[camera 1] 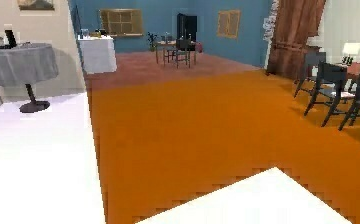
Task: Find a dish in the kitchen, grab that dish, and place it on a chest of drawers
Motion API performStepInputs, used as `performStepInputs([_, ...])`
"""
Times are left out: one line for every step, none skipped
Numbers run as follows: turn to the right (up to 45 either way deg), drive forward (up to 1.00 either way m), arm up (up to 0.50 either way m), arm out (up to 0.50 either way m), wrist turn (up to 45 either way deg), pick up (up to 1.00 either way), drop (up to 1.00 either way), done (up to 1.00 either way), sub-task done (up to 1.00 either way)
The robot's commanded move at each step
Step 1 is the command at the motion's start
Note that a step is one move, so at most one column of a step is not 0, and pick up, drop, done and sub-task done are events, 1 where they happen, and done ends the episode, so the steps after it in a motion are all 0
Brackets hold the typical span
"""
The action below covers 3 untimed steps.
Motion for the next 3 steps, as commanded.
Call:
performStepInputs([0.0, 1.0, 0.0, 0.0, 0.0, 0.0, 0.0, 0.0, 0.0])
performStepInputs([0.0, 1.0, 0.0, 0.0, 0.0, 0.0, 0.0, 0.0, 0.0])
performStepInputs([0.0, 1.0, 0.0, 0.0, 0.0, 0.0, 0.0, 0.0, 0.0])
